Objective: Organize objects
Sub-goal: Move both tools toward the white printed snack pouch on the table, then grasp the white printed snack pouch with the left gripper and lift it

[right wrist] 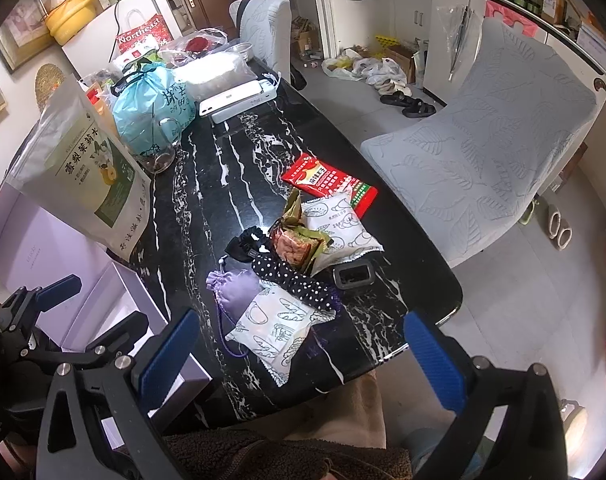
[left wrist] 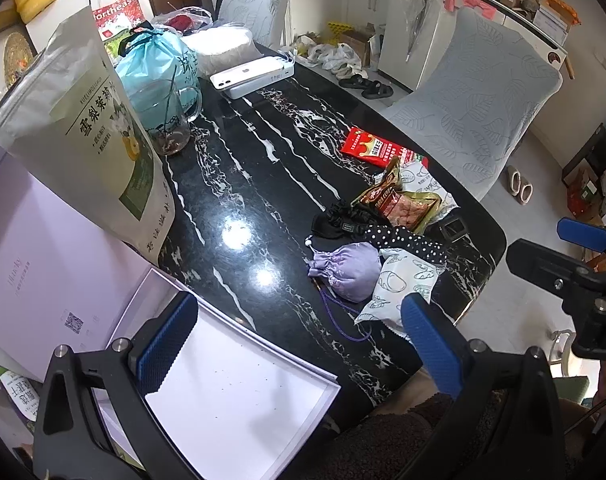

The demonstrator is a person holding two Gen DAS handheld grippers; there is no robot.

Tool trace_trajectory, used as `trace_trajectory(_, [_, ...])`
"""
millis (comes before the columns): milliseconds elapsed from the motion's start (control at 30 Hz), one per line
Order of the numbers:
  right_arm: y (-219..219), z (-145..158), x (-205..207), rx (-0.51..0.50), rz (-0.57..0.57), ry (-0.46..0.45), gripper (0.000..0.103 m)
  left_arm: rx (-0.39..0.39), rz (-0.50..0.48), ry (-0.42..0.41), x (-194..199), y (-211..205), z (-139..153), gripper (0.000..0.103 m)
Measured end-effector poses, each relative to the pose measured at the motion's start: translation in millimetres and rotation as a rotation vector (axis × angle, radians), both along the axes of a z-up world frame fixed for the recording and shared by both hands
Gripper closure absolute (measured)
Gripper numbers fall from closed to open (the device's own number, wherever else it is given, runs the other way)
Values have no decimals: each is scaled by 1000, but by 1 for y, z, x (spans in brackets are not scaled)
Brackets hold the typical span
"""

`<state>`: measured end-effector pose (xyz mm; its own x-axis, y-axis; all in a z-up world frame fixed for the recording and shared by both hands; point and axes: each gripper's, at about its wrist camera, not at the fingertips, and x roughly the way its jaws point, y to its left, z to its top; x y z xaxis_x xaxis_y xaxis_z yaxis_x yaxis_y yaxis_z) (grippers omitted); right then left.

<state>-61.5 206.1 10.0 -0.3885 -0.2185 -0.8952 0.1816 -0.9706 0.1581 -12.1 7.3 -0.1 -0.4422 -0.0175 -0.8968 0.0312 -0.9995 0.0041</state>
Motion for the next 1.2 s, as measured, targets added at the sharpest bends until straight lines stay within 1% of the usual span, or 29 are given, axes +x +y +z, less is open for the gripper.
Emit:
trace_trajectory(233, [3,-2,-17,9,31,-15,1,11,23,-12,-11,6,-2,1])
trace_trajectory(400, [4,-10,-29,18,55,-38,1,26,40,-35,-22,9,-9,1])
trace_trajectory(633, [8,-31,-46,18,89,-89,1,39,43,-84,-40,15,-30,1])
trace_trajectory(833, [11,-57,-60,23,112,-129,1,68,37,-133,-55,20,-52,1])
trace_trajectory(933, [15,-72,-64,17,119,-157,4,76,34,-152,-60,24,-64,1])
trace_trajectory(1000, [18,-79,-67,17,119,-167,8,77,32,-161,-63,26,-70,1])
trace_trajectory(1133, [21,-96,-72,38,142,-178,12,80,19,-171,-66,34,-82,2])
trace_trajectory(1200, [23,-104,-75,38,156,-193,18,68,5,-175,-68,40,-88,2])
